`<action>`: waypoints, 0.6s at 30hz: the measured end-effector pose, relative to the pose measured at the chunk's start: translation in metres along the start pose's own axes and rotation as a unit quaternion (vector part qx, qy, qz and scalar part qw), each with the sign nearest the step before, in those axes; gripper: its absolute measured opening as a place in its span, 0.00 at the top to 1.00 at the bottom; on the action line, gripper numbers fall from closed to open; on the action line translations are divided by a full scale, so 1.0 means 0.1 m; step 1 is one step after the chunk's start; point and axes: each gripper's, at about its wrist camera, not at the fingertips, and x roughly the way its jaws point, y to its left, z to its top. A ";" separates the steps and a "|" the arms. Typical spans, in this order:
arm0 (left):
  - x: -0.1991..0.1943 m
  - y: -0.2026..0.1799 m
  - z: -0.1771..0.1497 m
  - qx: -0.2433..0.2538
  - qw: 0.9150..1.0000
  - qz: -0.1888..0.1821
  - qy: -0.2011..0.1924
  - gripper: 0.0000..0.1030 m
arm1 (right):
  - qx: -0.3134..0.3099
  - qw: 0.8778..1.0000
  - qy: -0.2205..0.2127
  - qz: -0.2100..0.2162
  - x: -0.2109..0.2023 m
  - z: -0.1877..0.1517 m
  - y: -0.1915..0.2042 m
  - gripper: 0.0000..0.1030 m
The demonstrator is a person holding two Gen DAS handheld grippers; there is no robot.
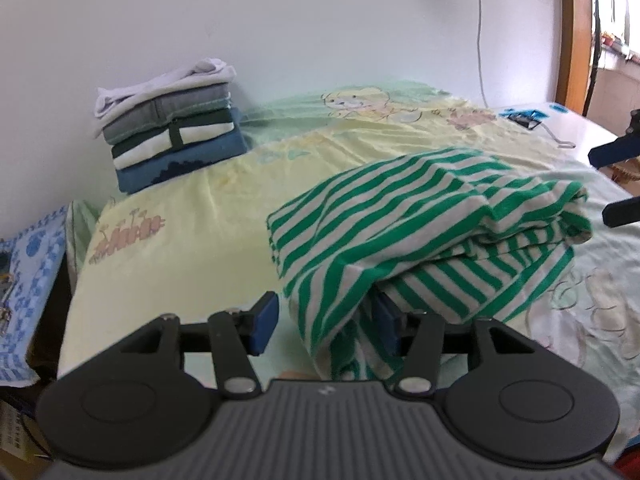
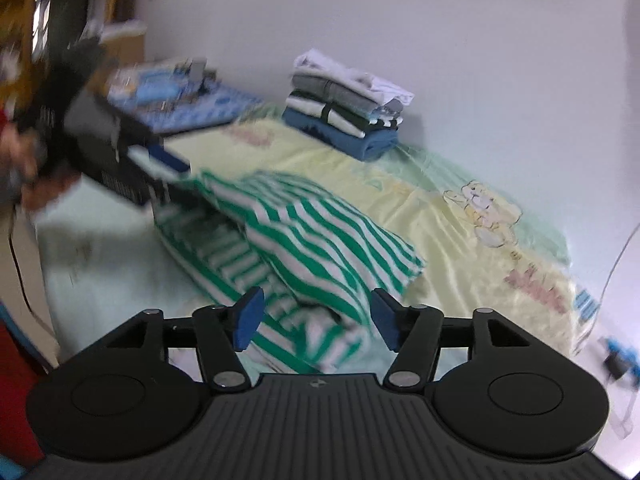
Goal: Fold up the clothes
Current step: 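Carry the lifted shirt with both grippers and lay it down on the bed, then open both grippers and release the folded striped shirt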
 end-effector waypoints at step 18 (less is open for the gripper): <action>-0.15 -0.24 -0.13 0.051 0.998 0.027 -0.016 0.96 | 0.091 0.994 0.009 -0.058 0.28 -0.27 -0.21 0.87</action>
